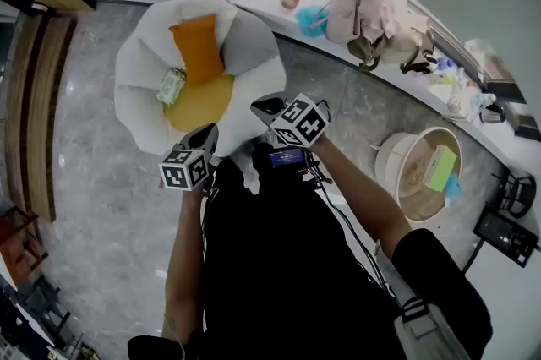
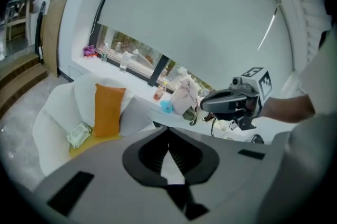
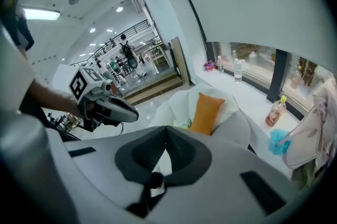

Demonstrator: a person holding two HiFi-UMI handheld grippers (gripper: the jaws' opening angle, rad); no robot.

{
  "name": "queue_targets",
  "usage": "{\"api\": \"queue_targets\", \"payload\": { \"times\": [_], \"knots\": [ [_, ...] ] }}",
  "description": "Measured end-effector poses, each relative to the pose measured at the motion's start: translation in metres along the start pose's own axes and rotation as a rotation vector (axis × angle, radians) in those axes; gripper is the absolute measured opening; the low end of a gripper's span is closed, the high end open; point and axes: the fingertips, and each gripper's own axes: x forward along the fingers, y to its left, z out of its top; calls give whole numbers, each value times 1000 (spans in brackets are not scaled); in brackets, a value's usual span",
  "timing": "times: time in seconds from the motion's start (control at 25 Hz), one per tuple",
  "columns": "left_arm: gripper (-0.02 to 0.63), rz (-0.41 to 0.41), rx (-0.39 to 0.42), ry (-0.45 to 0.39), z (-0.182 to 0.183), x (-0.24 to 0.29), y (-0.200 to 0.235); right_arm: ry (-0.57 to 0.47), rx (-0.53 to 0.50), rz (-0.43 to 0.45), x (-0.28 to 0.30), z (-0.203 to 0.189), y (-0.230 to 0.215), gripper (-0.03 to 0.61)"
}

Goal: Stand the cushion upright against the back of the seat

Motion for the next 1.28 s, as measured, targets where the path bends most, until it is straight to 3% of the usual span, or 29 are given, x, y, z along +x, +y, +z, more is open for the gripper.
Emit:
{"api": "queue_targets", "payload": {
  "times": [0.12,0.32,0.68,0.96,1.28],
  "knots": [
    [14,-23,-16,-47,9,-18,-15,-32,-13,0,-21,4,9,17],
    [14,-38,83,-78,22,-51,-39,-82,-25,22,-52,14,20,15],
    [12,-16,58,-256,62,-88,-74,-232,-18,114,-101,44,42,15],
    [12,-48,92,-282,63,-109,-113,-282,5,159,-134,45,58,15],
    [12,-75,83,-264,41,-126,-116,-292,48,160,-135,37,94,15]
  ]
}}
